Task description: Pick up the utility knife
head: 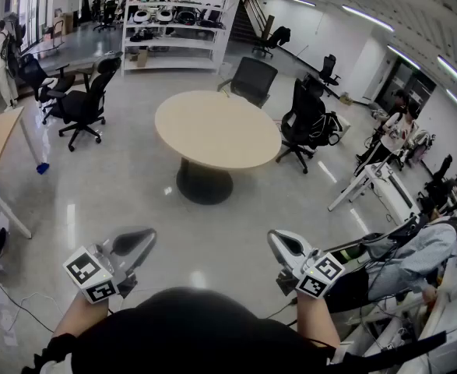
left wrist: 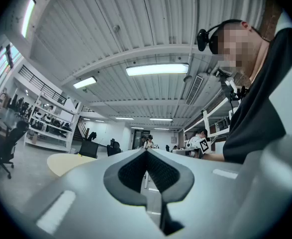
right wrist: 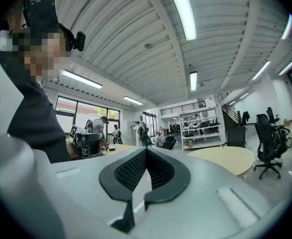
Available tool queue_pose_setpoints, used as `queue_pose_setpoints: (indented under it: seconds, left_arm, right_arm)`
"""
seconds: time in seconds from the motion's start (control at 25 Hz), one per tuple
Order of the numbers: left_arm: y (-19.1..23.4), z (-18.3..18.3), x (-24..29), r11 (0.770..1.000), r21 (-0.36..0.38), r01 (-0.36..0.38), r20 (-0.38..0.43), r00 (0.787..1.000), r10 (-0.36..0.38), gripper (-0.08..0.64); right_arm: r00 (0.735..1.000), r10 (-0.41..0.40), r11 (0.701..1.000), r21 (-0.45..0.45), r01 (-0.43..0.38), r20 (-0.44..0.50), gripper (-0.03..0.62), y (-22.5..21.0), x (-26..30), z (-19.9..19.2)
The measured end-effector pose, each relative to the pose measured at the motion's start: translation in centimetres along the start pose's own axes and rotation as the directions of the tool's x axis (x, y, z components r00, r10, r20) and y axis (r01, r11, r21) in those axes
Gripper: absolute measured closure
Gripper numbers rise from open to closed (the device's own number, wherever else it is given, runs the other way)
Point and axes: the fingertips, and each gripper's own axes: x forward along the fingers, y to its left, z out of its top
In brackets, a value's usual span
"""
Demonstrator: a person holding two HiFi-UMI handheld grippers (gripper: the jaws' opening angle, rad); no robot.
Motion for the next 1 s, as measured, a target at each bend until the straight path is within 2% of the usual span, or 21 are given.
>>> queue_pose_setpoints:
  seconds: [0.32,0.68,1.0]
  left_arm:
    - [-0.7,0.3,0.0,1.0,0.007,0.004,0.002,1.0,-0.004,0.563]
    - [-1.1,-0.4,0.3,1.0,0.0,0.001,-0.009,1.0,-0.001,0.563]
    - [-1.7,-0.9,2.4,1.0,0.0,0.004,-0.024,1.0,-0.004,0.563]
  right_arm:
    - [1.0,-0.004,1.0,-0.013,0.004,-0.009,0.58,0.3,-0.6,0.3]
    - [1.0,0.019,1.0,0.016,-0.019,-0.004,0.578,0.3,-1.0,-0.4]
    - [1.0,0.016,0.999,0.033,-0.016,0.018,0.578,-1.5,-2.3,-0.4]
